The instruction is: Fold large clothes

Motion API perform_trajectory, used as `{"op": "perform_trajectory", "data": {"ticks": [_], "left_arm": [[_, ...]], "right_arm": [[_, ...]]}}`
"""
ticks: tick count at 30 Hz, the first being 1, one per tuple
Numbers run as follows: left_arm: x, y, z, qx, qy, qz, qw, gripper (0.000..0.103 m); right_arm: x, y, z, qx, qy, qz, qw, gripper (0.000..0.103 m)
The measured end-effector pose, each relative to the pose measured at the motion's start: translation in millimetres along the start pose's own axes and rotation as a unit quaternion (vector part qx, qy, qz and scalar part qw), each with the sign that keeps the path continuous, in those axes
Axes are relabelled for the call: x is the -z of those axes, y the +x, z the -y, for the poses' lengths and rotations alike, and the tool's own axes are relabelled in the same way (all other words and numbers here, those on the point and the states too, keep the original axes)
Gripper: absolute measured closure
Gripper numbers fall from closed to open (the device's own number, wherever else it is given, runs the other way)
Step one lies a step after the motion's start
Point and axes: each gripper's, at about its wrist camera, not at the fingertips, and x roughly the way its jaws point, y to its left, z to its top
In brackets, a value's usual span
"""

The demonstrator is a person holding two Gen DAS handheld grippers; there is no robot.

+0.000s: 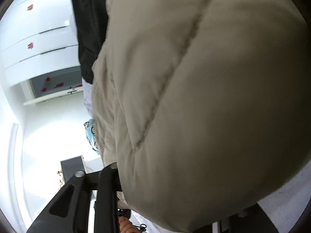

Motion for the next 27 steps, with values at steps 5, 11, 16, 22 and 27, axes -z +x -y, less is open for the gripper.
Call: {"op": "perform_trajectory", "data": {"ticks": [5, 11, 16, 22, 27], "left_arm": [[20.2, -35.5, 10.7, 0.009, 0.031, -0.013, 0.9994, 0.085], [77.1, -87.8, -9.0, 0.011, 0.023, -0.054, 0.9982, 0.085], [126.8, -112.5, -51.9, 0.006, -0.027, -0.104, 0.9942, 0.085], [137.8, -131.5, -84.9, -0.076, -0.060, -0.127, 0.9872, 0.056], [121.6, -193.0, -81.4, -0.147, 0.026, -0.100, 0.9837, 0.037]], "right_arm": [[16.5, -22.0, -11.0, 0.013, -0.043, -0.015, 0.999, 0.079], [60.1, -59.5, 9.5, 0.029, -0.045, -0.051, 0.997, 0.079], [94.4, -82.3, 45.6, 0.044, -0.007, -0.065, 0.997, 0.079], [96.8, -77.8, 60.9, 0.096, 0.026, -0.065, 0.993, 0.057], [109.2, -88.9, 34.8, 0.147, -0.013, -0.088, 0.985, 0.053]]}}
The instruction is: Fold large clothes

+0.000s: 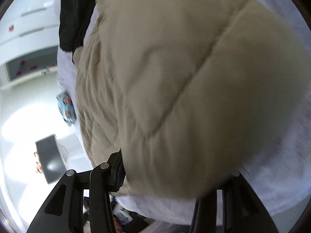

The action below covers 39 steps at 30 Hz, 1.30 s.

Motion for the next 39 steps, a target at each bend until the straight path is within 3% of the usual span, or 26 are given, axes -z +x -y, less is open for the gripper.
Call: {"op": "perform_trajectory", "data": {"ticks": [2, 4, 8, 13, 14, 15, 16, 19, 23, 24, 27, 31, 34, 35, 37, 39], "left_arm": [[-10.2, -19.3, -2.7, -0.005, 0.017, 0.025, 0.9995, 0.035], [-21.5, -26.0, -10.1, 0.013, 0.023, 0.022, 0.9994, 0.035], [-38.5, 4.4, -3.4, 0.061, 0.056, -0.034, 0.9960, 0.035], [-36.8, 47.1, 6.5, 0.082, 0.098, -0.109, 0.9857, 0.036], [-34.2, 54.1, 11.9, 0.072, 0.113, -0.119, 0.9838, 0.038], [-31.4, 61.4, 18.8, 0.049, 0.135, -0.124, 0.9818, 0.050], [-29.4, 68.6, 24.4, 0.032, 0.149, -0.130, 0.9797, 0.057], [-22.7, 73.8, 27.0, -0.013, 0.179, -0.128, 0.9755, 0.057], [-19.8, 62.8, 20.5, -0.051, 0.151, -0.101, 0.9821, 0.057], [-19.5, 58.7, 21.7, -0.063, 0.145, -0.092, 0.9832, 0.057], [-16.7, 43.3, 25.1, -0.096, 0.132, -0.069, 0.9843, 0.057], [-11.8, 24.4, 40.1, -0.137, 0.133, -0.043, 0.9807, 0.056], [-8.2, 17.4, 58.1, -0.140, 0.142, -0.033, 0.9794, 0.056], [-7.9, 16.7, 62.9, -0.139, 0.142, -0.032, 0.9795, 0.055], [-7.9, 15.1, 69.5, -0.136, 0.147, -0.031, 0.9793, 0.026], [-6.0, 12.4, 78.4, -0.133, 0.158, -0.019, 0.9782, 0.022]], "right_arm": [[8.5, -5.2, -13.0, 0.023, -0.034, -0.020, 0.999, 0.051], [18.1, -7.4, -22.4, 0.027, -0.062, -0.041, 0.997, 0.051], [26.6, -3.8, -58.4, 0.005, -0.117, -0.077, 0.990, 0.062], [5.1, -1.9, -93.6, 0.040, -0.150, -0.023, 0.988, 0.063], [-0.3, -1.0, -96.3, 0.054, -0.149, -0.014, 0.987, 0.063], [-4.8, 7.3, -99.5, 0.075, -0.143, -0.005, 0.987, 0.063], [-7.1, 13.4, -97.1, 0.097, -0.139, 0.000, 0.986, 0.064], [-13.7, 23.0, -94.2, 0.150, -0.127, 0.007, 0.980, 0.068], [-11.4, 29.9, -114.0, 0.174, -0.130, 0.014, 0.976, 0.068], [-4.5, 24.4, -96.9, 0.179, -0.133, 0.015, 0.975, 0.068], [1.0, 25.7, -94.6, 0.199, -0.144, 0.017, 0.969, 0.068], [14.5, 22.5, -104.9, 0.225, -0.165, 0.032, 0.960, 0.068], [26.7, 23.6, -114.2, 0.229, -0.177, 0.032, 0.957, 0.067], [32.1, 24.8, -116.3, 0.229, -0.181, 0.029, 0.956, 0.067], [35.9, 28.5, -117.7, 0.230, -0.186, 0.023, 0.955, 0.063], [38.3, 35.5, -122.1, 0.229, -0.192, 0.017, 0.954, 0.060]]}}
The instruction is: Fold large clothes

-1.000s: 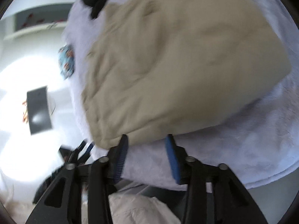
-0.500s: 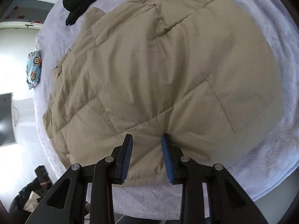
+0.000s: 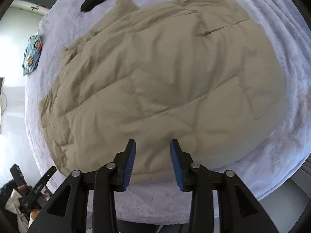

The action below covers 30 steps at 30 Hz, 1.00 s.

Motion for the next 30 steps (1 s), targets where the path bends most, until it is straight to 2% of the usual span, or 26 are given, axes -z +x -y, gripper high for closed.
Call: {"op": "perform_trajectory", "data": {"ticks": [2, 7, 8, 9, 12, 13, 16, 19, 26, 28, 30], "left_arm": [[1.9, -0.4, 11.4, -0.001, 0.006, 0.000, 1.0000, 0.022], [-0.1, -1.2, 6.3, 0.004, 0.002, -0.003, 1.0000, 0.021], [-0.7, 1.4, 8.6, 0.003, 0.001, -0.004, 1.0000, 0.017], [-1.4, 2.6, 9.5, 0.003, 0.000, -0.005, 1.0000, 0.000], [-5.9, 9.3, 12.9, 0.000, 0.001, 0.000, 1.0000, 0.000], [-6.6, 10.7, 13.5, -0.001, 0.003, -0.001, 1.0000, 0.000], [-8.9, 15.2, 14.2, -0.001, 0.007, -0.006, 1.0000, 0.000], [-10.7, 17.9, 15.4, -0.007, 0.009, -0.006, 0.9999, 0.000], [-20.3, 29.2, 1.3, -0.022, 0.002, -0.005, 0.9997, 0.000], [-26.3, 33.1, -7.0, -0.008, 0.001, -0.008, 0.9999, 0.000], [-34.5, 36.5, -18.8, 0.030, -0.010, -0.015, 0.9994, 0.000]], "right_arm": [[6.3, -2.9, -0.1, 0.002, -0.010, 0.000, 1.000, 0.055], [11.9, -3.8, -6.3, 0.003, -0.022, 0.000, 1.000, 0.049], [13.1, -3.0, -7.7, 0.003, -0.022, -0.001, 1.000, 0.049], [13.7, -1.7, -8.8, 0.004, -0.023, -0.003, 1.000, 0.048], [14.8, 1.0, -13.8, 0.000, -0.028, 0.000, 1.000, 0.041], [15.6, 1.0, -16.0, -0.001, -0.031, 0.002, 1.000, 0.035], [17.0, 3.3, -26.2, 0.000, -0.041, 0.005, 0.999, 0.032], [17.8, 4.9, -35.2, -0.003, -0.051, 0.010, 0.999, 0.019], [19.5, 14.4, -52.7, -0.005, -0.069, 0.000, 0.998, 0.019], [18.9, 17.6, -54.1, -0.005, -0.071, -0.005, 0.997, 0.019], [18.9, 22.3, -55.0, -0.004, -0.070, -0.010, 0.997, 0.019]]}}
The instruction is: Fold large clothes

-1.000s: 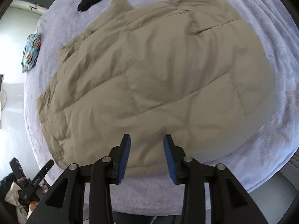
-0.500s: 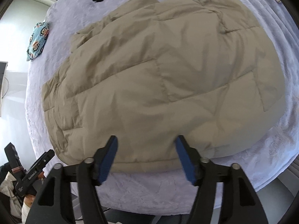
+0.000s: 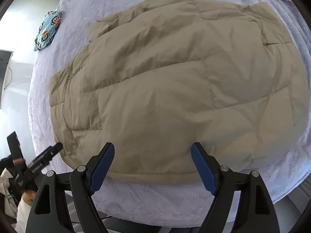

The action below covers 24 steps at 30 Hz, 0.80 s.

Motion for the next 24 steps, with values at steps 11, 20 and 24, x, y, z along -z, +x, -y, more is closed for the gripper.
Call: {"op": "perform_trajectory", "data": {"ticks": [11, 20, 24], "left_arm": [[-10.5, 7.2, 0.7, -0.004, -0.016, -0.002, 0.9999, 0.000], [-22.0, 16.9, 15.0, 0.001, -0.001, -0.005, 1.0000, 0.000], [-26.8, 20.4, 13.8, 0.009, 0.001, -0.001, 1.0000, 0.000]], "right_arm": [[-11.7, -11.2, -14.1, -0.009, -0.012, 0.042, 0.999, 0.019], [-17.4, 6.6, -21.7, -0.010, -0.008, 0.020, 1.000, 0.019], [-17.9, 8.5, -22.4, -0.009, -0.008, 0.018, 1.000, 0.019]]}}
